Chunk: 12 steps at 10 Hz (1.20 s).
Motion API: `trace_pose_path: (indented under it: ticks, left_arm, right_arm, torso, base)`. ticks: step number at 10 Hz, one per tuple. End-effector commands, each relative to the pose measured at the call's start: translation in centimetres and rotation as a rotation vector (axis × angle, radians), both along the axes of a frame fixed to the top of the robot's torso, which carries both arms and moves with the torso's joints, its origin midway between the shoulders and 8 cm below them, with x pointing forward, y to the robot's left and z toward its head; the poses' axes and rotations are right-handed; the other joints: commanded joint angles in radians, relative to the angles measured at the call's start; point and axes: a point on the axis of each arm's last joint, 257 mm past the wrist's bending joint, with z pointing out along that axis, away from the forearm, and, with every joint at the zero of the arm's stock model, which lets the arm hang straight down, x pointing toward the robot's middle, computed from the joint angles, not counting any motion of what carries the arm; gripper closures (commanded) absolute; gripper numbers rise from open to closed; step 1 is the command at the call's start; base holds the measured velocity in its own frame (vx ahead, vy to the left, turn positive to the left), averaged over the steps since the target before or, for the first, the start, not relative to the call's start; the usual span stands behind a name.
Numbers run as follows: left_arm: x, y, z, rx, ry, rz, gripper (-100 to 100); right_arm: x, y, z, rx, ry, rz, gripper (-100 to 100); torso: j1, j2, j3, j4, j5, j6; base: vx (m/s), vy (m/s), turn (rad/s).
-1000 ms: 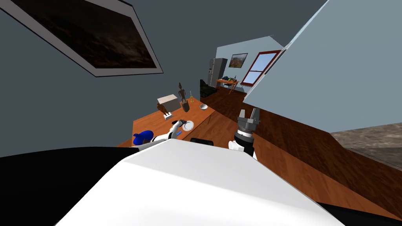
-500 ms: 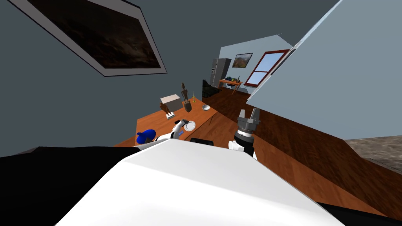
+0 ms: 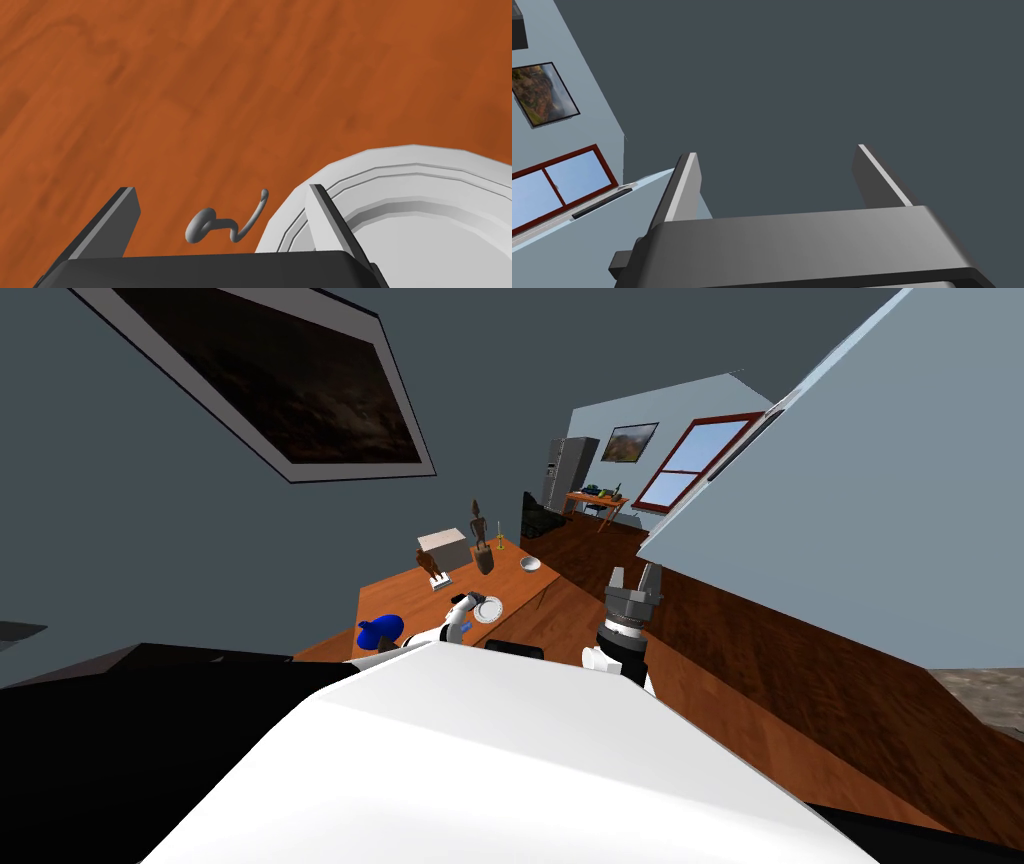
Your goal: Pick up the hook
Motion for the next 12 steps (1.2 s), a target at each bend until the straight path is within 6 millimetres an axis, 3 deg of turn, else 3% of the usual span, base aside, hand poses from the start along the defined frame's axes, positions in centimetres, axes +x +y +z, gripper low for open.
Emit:
trace_pose_path:
  ticks: [1, 2, 6, 7, 8, 10, 12]
  left_arm:
    - [0.0, 0.0, 0.0, 0.0, 0.0, 0.0, -100]
    - [0.0, 0.0, 0.0, 0.0, 0.001, -0.001, 100]
    - [0.0, -0.2, 0.0, -0.005, 0.001, 0.0, 100]
    - [0.0, -0.2, 0.0, -0.005, 0.001, 0.001, 0]
    - [-0.4, 1.7, 0.0, 0.002, 0.003, 0.018, 100]
    - [-1.2, 5.4, 0.1, 0.0, 0.005, 0.063, 100]
    - [-1.2, 5.4, 0.1, 0.0, 0.005, 0.063, 100]
  right_arm:
    - [0.0, 0.0, 0.0, 0.0, 0.0, 0.0, 0]
    - [0.0, 0.0, 0.0, 0.0, 0.0, 0.0, 0]
    - [0.0, 0.0, 0.0, 0.0, 0.0, 0.0, 0]
    - [0.0, 0.0, 0.0, 0.0, 0.0, 0.0, 0]
    - [0.0, 0.0, 0.0, 0.0, 0.0, 0.0, 0]
    - [0.0, 0.0, 0.0, 0.0, 0.0, 0.0, 0]
    - [0.0, 0.0, 0.0, 0.0, 0.0, 0.0, 0]
  torso:
    - [0.0, 0.0, 0.0, 0.0, 0.0, 0.0]
    - [0.0, 0.0, 0.0, 0.0, 0.0, 0.0]
    - [-0.001, -0.001, -0.001, -0.001, -0.001, 0.0]
    - [-0.001, -0.001, -0.001, -0.001, -0.001, 0.0]
    - [-0.001, -0.001, -0.001, 0.0, -0.001, 0.0]
    - [-0.004, 0.0, -0.001, -0.001, -0.001, 0.001]
    - [-0.004, 0.0, -0.001, -0.001, -0.002, 0.0]
  base:
    - [0.0, 0.0, 0.0]
    - [0.0, 0.0, 0.0]
    - [0.0, 0.0, 0.0]
    - [0.0, 0.0, 0.0]
    - [-0.026, -0.033, -0.158]
    - [-0.063, -0.076, -0.236]
    - [-0.034, -0.036, -0.029]
